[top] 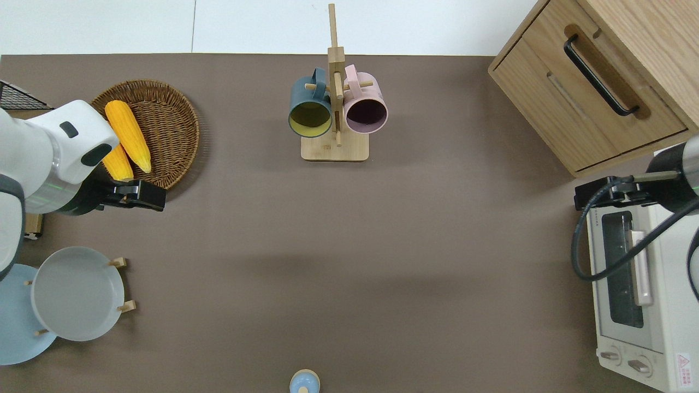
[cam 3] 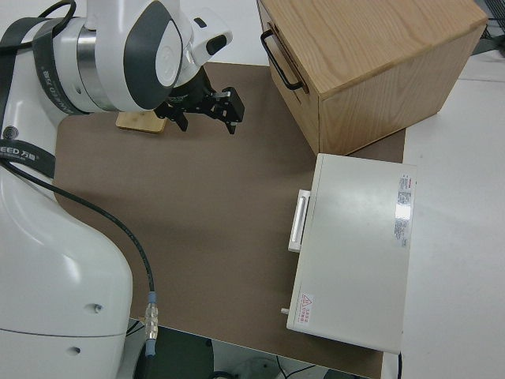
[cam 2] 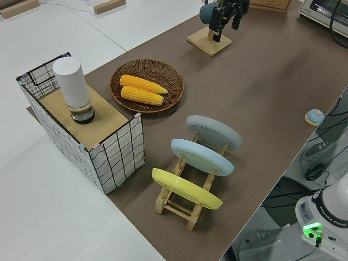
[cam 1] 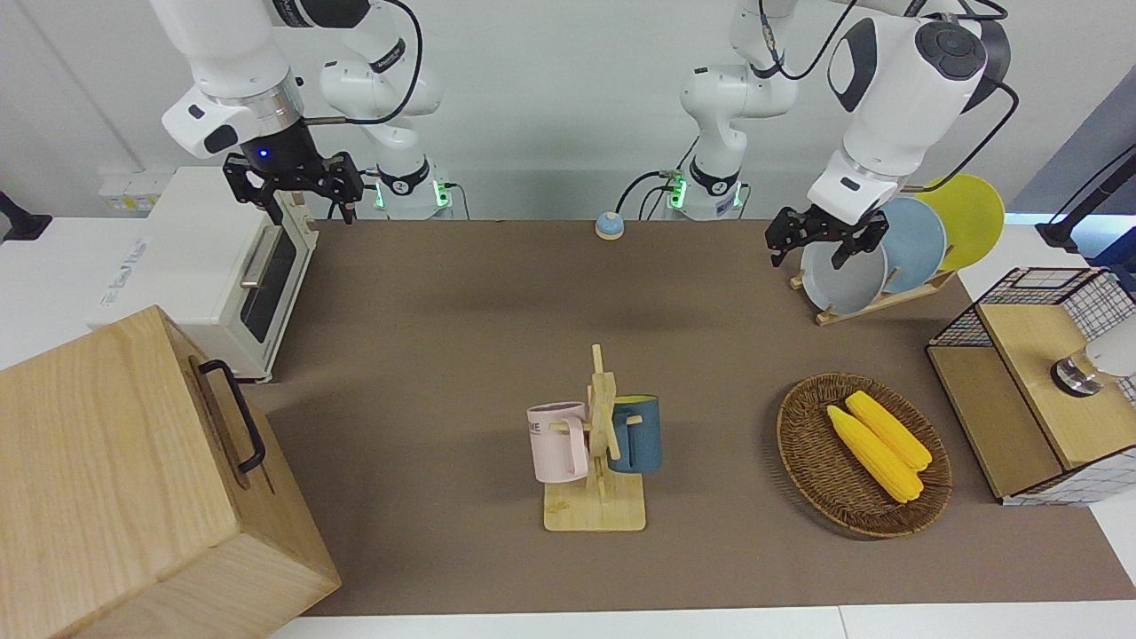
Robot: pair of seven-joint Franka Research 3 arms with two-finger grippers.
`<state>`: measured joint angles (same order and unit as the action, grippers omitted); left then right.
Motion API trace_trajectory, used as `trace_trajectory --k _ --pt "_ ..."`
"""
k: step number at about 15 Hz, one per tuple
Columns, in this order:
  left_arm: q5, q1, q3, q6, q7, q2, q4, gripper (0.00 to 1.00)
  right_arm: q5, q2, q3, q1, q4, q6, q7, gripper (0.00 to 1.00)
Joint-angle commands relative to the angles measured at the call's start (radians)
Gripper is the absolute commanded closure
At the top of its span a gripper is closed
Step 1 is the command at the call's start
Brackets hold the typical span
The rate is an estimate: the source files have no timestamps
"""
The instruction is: Pick gray plate from low plate rack and place it on table with left arm
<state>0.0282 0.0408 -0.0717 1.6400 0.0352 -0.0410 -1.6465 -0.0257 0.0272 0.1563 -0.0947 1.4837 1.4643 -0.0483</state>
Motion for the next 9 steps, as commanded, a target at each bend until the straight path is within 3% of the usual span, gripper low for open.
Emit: trace_trajectory --k 1,9 --pt "0.012 -0.002 0.001 0.0 0.006 -0.011 0.011 0.0 0.003 0.0 -0.006 0.007 -0.006 -0.001 -0.004 0.017" --pt "0.006 -0.002 0.003 -0.014 0.006 -0.008 -0.001 0.0 0.003 0.0 -0.006 0.007 -0.006 -0.001 -0.004 0.017"
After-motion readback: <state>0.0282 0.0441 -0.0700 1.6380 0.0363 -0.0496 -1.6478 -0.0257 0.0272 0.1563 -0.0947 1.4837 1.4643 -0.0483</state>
